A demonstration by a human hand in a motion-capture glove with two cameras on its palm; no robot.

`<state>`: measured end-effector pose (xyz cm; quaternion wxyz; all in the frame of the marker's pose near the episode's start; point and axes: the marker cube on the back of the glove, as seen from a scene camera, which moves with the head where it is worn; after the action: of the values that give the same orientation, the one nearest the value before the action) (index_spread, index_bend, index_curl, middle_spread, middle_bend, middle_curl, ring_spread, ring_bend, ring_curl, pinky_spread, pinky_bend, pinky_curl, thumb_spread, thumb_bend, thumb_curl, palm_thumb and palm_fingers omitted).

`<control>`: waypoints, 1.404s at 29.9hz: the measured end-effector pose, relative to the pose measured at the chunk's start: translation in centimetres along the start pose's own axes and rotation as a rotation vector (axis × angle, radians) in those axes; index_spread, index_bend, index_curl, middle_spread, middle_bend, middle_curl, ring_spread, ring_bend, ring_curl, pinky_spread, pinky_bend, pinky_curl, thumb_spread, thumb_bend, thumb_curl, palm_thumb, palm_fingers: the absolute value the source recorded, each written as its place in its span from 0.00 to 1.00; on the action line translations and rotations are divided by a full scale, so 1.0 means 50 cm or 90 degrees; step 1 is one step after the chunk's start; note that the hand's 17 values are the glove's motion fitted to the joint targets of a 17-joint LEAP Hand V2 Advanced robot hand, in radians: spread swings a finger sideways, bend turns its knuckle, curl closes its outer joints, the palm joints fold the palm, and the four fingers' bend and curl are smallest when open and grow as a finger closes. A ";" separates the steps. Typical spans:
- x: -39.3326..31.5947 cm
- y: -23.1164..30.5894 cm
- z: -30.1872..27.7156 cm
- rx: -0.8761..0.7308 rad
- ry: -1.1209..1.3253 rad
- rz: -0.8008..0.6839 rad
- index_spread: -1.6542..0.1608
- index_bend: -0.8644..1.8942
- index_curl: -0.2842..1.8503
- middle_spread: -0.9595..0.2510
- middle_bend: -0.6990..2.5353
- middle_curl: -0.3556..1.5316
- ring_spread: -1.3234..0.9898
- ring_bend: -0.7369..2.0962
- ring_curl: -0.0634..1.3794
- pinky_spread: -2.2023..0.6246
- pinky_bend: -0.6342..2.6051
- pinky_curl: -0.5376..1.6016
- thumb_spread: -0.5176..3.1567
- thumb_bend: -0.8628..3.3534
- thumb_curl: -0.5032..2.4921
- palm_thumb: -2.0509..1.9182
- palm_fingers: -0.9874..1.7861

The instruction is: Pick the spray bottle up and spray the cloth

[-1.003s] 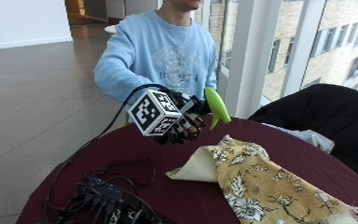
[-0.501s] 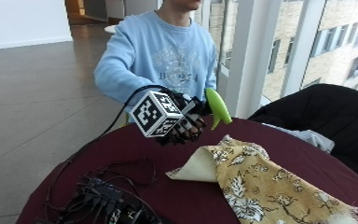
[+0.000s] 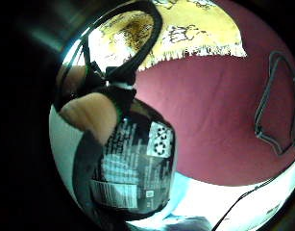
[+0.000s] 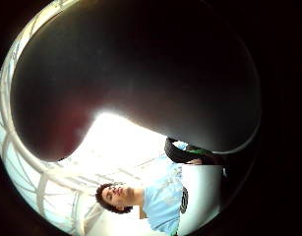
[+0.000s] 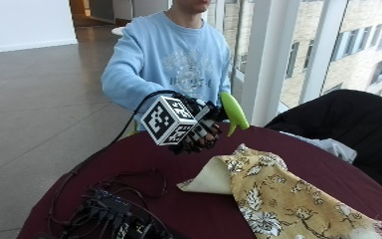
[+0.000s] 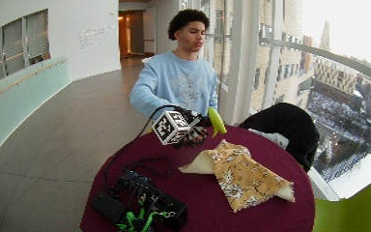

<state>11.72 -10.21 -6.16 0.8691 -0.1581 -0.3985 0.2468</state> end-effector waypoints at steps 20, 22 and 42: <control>-0.114 0.045 0.232 0.082 -0.086 -0.431 0.80 0.37 0.34 0.72 0.31 0.45 0.57 0.40 0.32 0.87 0.24 0.36 0.39 0.20 0.36 0.74 0.74; -0.121 0.033 0.278 0.064 -0.074 -0.467 0.80 0.37 0.34 0.72 0.31 0.45 0.56 0.40 0.32 0.87 0.24 0.36 0.39 0.20 0.36 0.74 0.74; -0.113 -0.042 0.457 0.037 -0.093 -0.506 0.79 0.38 0.35 0.71 0.31 0.45 0.55 0.38 0.31 0.87 0.23 0.35 0.41 0.20 0.35 0.73 0.73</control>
<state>-8.42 -13.30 5.84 0.8702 0.0506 -0.4822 -0.0869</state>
